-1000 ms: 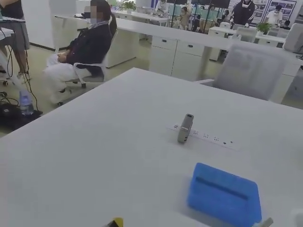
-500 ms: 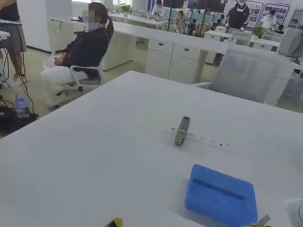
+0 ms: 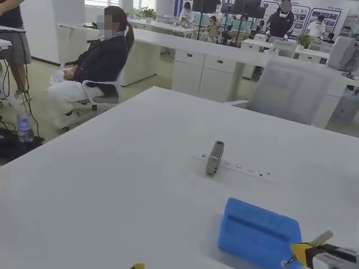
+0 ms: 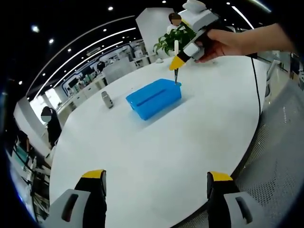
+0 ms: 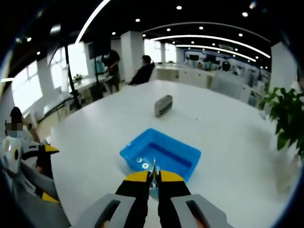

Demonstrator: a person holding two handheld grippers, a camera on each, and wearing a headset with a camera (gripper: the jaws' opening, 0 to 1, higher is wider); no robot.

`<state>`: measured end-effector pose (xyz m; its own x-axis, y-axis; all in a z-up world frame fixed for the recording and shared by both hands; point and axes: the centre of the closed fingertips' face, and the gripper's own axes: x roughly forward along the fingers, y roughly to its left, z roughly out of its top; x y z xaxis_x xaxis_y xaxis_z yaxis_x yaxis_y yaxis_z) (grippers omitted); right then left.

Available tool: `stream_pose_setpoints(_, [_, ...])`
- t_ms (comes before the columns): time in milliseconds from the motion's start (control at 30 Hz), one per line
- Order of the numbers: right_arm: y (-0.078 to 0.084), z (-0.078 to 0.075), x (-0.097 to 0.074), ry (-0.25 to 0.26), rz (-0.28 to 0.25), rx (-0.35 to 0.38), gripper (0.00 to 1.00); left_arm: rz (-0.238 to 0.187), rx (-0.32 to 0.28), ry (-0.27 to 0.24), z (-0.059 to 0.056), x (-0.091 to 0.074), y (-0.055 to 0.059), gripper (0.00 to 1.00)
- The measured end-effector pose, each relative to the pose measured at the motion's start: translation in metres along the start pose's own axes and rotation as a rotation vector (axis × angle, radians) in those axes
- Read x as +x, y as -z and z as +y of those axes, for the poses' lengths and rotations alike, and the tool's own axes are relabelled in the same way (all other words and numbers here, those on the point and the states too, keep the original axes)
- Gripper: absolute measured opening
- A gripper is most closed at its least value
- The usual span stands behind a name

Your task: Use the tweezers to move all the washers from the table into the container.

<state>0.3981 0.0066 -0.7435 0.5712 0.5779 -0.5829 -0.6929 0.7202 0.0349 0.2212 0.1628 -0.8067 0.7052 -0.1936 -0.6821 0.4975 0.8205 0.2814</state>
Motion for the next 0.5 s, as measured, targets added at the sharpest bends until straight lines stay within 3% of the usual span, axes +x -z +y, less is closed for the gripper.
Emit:
stream_pose_setpoints(100, [-0.009,-0.01,0.002,0.023,-0.013,-0.009,0.02,-0.011,-0.009,-0.007,0.002,-0.001,-0.002,0.9])
stream_pose_setpoints(200, [-0.009,-0.017,0.015,0.045,-0.012,-0.009,0.02,-0.009,-0.011,-0.006,0.002,-0.001,-0.001,0.9])
stream_pose_setpoints(300, [-0.005,-0.027,0.025,0.069,0.001,-0.011,0.02,-0.004,-0.008,-0.005,0.001,0.0,-0.001,0.9])
stream_pose_setpoints(500, [0.01,-0.031,0.04,0.093,0.047,0.005,0.02,0.003,-0.007,-0.003,0.001,0.0,0.0,0.89])
